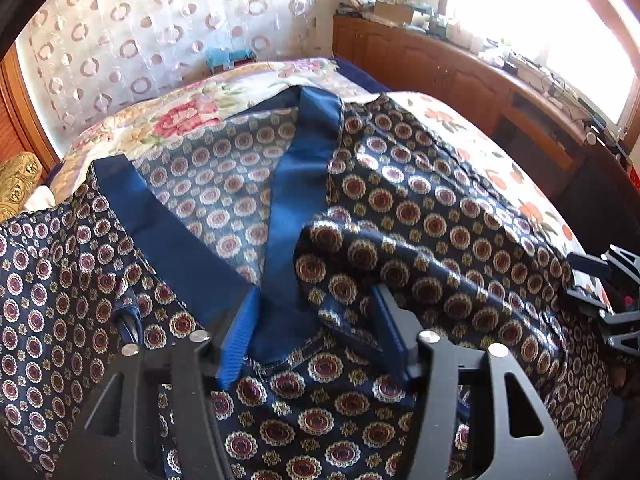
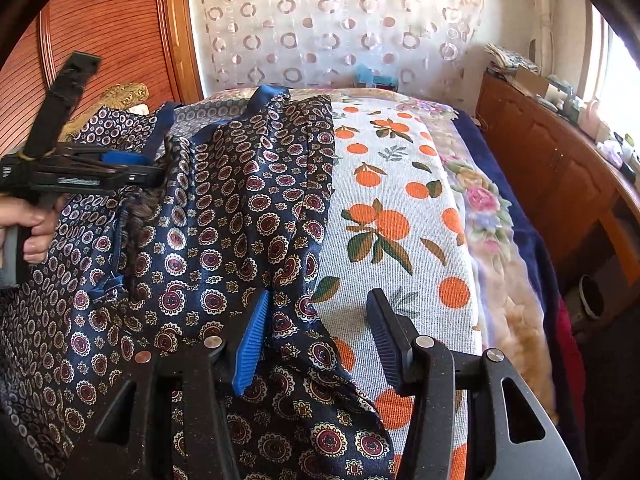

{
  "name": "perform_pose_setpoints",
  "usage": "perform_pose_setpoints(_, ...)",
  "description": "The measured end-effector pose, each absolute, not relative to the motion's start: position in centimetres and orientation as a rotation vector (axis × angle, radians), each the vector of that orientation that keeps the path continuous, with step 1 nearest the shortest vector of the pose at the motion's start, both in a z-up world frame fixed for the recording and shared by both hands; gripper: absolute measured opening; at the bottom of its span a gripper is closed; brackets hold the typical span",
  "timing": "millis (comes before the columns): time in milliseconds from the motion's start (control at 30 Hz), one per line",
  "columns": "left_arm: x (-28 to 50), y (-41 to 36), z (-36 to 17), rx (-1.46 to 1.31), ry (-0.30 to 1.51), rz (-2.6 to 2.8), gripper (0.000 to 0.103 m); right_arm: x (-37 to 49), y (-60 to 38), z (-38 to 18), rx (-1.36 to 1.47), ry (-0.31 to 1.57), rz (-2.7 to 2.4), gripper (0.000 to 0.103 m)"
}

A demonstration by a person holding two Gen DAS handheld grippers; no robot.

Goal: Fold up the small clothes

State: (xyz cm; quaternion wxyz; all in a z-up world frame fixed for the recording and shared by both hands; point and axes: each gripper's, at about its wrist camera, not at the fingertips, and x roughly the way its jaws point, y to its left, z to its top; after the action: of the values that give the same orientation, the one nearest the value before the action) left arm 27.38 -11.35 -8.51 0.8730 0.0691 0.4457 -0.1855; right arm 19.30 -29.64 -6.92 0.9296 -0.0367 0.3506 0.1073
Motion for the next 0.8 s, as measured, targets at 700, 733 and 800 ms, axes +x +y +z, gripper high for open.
perform_pose_setpoints(700,24.7,-4.3,-4.4,0.08,0.833,-0.357,0.007,19.3,-29.7,-6.9,-0.076,0.718,0.217,0.052)
perform_pose_setpoints(733,24.5,-3.4,-4.1,0.073,0.831,-0.357,0.007,19.3,-29.7,-6.9,-0.076,0.718,0.217,0.052)
perform_pose_setpoints(800,24.4,-1.9,-3.9,0.078,0.836,-0.333,0.019,19.3,-29.7,-6.9,-0.079,0.719,0.216,0.052)
